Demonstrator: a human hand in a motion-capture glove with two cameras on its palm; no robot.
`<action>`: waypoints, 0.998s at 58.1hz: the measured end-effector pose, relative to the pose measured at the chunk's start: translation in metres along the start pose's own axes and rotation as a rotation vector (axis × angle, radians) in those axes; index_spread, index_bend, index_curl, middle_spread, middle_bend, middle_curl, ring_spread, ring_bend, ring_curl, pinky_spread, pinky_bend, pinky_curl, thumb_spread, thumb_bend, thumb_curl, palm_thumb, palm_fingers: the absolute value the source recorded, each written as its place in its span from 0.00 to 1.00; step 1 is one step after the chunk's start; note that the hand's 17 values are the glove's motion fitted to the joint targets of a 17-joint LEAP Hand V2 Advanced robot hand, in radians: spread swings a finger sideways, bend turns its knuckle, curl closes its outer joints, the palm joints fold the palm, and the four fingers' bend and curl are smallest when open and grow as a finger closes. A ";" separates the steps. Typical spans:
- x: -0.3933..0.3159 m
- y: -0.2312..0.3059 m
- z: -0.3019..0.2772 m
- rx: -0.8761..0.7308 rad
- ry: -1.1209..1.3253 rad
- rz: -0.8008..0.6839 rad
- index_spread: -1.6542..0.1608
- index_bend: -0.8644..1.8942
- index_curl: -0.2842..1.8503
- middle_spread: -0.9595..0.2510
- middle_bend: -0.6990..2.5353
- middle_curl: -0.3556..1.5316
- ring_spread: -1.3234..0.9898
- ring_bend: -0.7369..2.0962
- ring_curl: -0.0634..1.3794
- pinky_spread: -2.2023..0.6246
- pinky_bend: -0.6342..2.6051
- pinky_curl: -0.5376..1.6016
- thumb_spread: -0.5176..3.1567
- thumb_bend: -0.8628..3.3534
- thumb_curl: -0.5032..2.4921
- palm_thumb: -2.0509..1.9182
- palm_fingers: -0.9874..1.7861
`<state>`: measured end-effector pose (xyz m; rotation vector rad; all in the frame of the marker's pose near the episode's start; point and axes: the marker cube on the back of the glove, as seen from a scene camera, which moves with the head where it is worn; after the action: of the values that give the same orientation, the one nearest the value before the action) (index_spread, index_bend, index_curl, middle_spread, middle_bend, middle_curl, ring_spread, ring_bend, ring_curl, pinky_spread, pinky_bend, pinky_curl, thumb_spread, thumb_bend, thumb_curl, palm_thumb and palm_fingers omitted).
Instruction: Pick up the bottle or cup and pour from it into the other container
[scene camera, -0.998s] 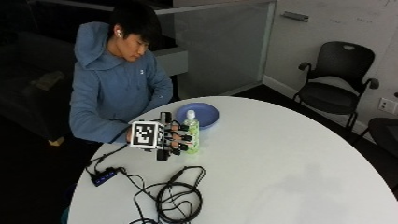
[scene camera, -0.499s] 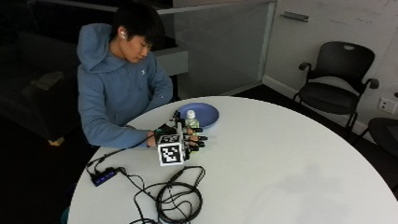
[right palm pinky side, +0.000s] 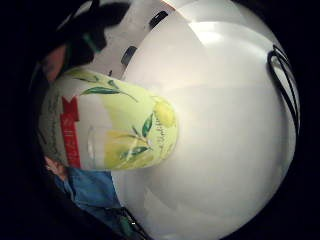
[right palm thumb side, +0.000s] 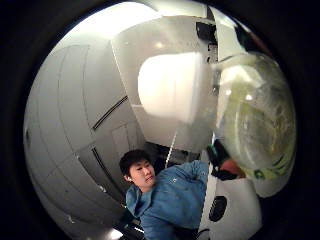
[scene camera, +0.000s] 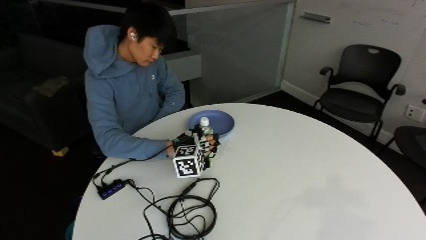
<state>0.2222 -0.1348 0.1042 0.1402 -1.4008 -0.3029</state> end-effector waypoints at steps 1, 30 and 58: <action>0.001 -0.001 0.001 0.002 0.004 -0.001 0.79 0.38 0.23 0.84 0.36 0.40 0.58 0.47 0.26 0.82 0.37 0.36 0.34 0.21 0.31 0.75 0.62; -0.036 -0.017 0.045 -0.049 0.348 -0.012 0.83 0.36 0.29 0.75 0.33 0.43 0.50 0.41 0.30 0.75 0.33 0.38 0.22 0.20 0.38 0.80 0.73; -0.115 -0.030 0.111 -0.405 1.251 0.083 0.84 0.35 0.28 0.74 0.32 0.46 0.48 0.40 0.34 0.72 0.32 0.40 0.18 0.20 0.40 0.80 0.74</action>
<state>0.0939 -0.1208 0.0058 -0.0706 -0.0941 -0.3298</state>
